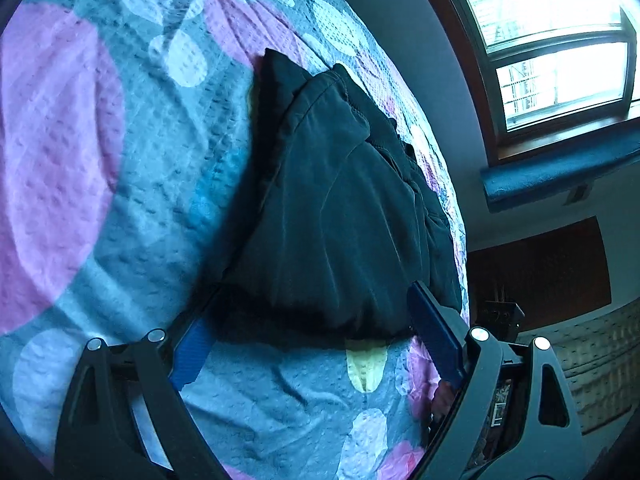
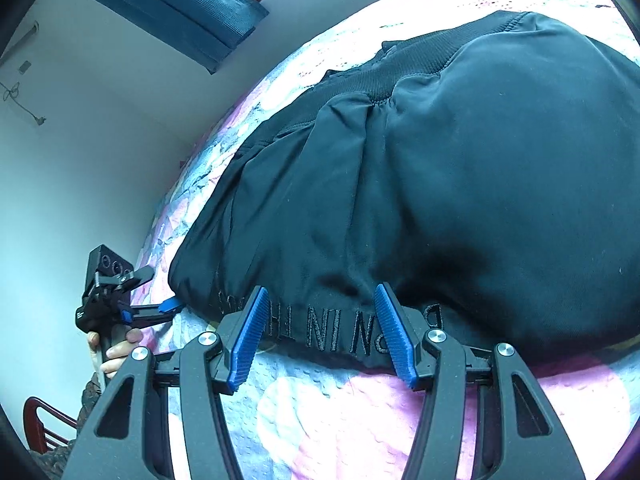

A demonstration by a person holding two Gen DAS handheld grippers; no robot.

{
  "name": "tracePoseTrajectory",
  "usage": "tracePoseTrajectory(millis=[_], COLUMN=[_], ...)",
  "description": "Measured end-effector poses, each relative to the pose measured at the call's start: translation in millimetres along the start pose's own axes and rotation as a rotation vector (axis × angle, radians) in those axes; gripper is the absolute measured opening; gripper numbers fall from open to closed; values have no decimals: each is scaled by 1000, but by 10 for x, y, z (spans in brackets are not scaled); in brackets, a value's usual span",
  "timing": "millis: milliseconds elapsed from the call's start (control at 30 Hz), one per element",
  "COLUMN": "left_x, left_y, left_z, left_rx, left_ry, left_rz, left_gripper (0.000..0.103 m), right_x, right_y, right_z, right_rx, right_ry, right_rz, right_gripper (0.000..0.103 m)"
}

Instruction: Fold small clothes

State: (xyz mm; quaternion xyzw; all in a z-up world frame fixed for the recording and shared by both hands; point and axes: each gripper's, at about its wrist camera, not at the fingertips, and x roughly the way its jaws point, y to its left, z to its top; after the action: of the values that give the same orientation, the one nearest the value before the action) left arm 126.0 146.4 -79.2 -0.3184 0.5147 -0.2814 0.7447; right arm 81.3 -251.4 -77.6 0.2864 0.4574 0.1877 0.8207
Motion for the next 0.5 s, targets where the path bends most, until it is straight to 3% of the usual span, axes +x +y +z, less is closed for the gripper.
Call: tracePoseTrajectory(millis=[167, 333, 500], left_x=[265, 381, 361], left_y=[-148, -203, -347], left_z=[138, 159, 114], left_rx=[33, 22, 75], left_ry=[-61, -104, -135], left_rz=[51, 159, 239], left_gripper=[87, 38, 28], right_x=[-15, -53, -211], right_y=[-53, -104, -29], right_z=[-18, -29, -29], right_rx=[15, 19, 28], right_ry=[-9, -19, -53], right_rz=[28, 58, 42], right_gripper=[56, 56, 56])
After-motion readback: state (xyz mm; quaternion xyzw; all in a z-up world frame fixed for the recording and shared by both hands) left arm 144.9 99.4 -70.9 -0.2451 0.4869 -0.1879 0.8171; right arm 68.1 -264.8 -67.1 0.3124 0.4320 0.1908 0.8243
